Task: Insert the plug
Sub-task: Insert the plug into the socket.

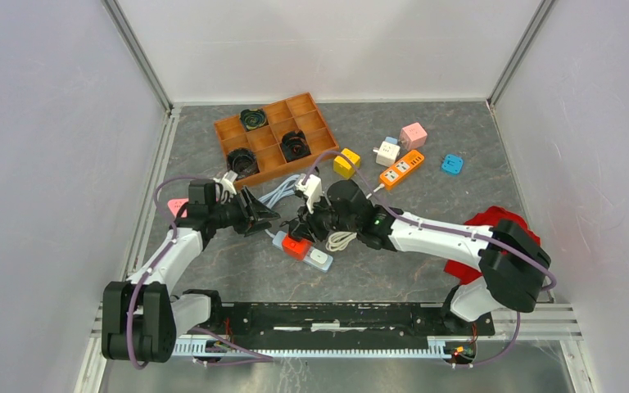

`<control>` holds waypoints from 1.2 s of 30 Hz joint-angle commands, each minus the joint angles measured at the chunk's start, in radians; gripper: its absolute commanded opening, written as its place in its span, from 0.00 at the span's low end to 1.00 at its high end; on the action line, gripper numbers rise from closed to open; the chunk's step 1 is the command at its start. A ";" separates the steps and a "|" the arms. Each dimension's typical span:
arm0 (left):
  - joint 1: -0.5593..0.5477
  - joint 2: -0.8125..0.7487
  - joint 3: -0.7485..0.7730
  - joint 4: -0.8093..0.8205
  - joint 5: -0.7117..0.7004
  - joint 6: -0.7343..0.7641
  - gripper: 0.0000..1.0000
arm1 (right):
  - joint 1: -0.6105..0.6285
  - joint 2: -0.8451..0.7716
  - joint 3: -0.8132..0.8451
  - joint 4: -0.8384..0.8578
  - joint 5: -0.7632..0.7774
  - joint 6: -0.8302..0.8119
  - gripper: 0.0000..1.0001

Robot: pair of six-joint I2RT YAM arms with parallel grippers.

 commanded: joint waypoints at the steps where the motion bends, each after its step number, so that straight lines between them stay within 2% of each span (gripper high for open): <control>1: 0.004 0.016 -0.003 0.029 0.024 -0.002 0.59 | 0.019 0.003 -0.027 0.021 0.066 -0.025 0.00; 17: 0.003 0.037 0.001 0.021 0.027 -0.005 0.60 | 0.101 -0.002 -0.085 -0.027 0.233 -0.145 0.00; 24: 0.004 0.044 0.006 0.018 0.026 -0.005 0.60 | 0.124 0.036 -0.099 -0.104 0.245 -0.144 0.00; 36: 0.004 0.046 0.008 0.011 0.022 -0.005 0.60 | 0.124 0.095 -0.166 -0.105 0.208 -0.081 0.00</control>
